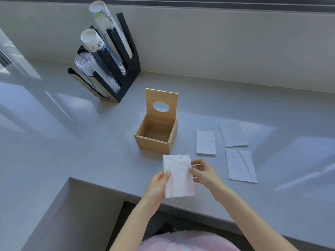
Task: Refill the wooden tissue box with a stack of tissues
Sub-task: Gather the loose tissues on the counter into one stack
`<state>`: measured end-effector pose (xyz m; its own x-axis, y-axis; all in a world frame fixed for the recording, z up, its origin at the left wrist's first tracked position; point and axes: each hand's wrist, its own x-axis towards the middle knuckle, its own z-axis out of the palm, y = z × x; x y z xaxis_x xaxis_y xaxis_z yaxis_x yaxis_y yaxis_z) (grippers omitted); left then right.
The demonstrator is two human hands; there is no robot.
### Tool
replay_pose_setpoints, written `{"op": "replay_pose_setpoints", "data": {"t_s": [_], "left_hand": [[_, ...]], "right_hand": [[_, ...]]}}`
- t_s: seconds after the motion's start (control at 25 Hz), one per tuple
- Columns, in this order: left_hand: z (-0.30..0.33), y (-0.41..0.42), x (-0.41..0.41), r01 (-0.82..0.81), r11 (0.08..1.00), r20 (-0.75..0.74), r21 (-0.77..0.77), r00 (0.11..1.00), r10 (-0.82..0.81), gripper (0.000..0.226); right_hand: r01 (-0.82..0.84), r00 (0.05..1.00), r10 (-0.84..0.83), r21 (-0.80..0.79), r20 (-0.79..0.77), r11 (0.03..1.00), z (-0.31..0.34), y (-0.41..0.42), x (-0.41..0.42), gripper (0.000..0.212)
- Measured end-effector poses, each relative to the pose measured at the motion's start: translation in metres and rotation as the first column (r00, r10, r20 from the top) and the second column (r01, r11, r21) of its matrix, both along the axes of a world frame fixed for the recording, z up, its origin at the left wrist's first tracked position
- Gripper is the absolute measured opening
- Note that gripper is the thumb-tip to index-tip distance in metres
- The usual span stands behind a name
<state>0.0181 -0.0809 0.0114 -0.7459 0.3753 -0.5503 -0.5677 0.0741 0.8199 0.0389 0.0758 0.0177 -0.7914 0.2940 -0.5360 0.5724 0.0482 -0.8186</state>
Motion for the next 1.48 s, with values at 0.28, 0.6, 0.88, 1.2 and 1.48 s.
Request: {"op": "replay_pose_setpoints", "data": {"t_s": [0.28,0.6,0.88,1.2,1.48], "left_hand": [[0.0,0.017,-0.011,0.059,0.998,0.022,0.025,0.998,-0.06,0.02],[0.003,0.067,-0.004,0.008,1.0,0.053,0.016,0.999,-0.009,0.02],[-0.003,0.103,0.017,-0.08,0.997,0.043,0.008,0.996,0.08,0.022],[0.001,0.122,0.026,-0.144,0.99,0.024,0.007,0.989,0.144,0.025],[0.002,0.12,0.023,-0.221,0.975,0.015,-0.004,0.975,0.221,0.025]], "right_hand": [[0.064,0.997,-0.065,-0.012,-0.039,0.998,-0.001,0.027,0.003,0.012],[-0.069,0.995,0.1,0.556,-0.027,0.828,-0.004,0.117,0.011,0.03],[-0.462,0.882,0.323,0.761,0.342,0.455,-0.018,0.185,0.004,0.048],[-0.517,0.846,0.399,0.725,0.354,0.454,-0.019,0.193,0.001,0.041],[-0.422,0.895,0.405,0.652,0.188,0.63,-0.022,0.187,0.004,0.017]]}}
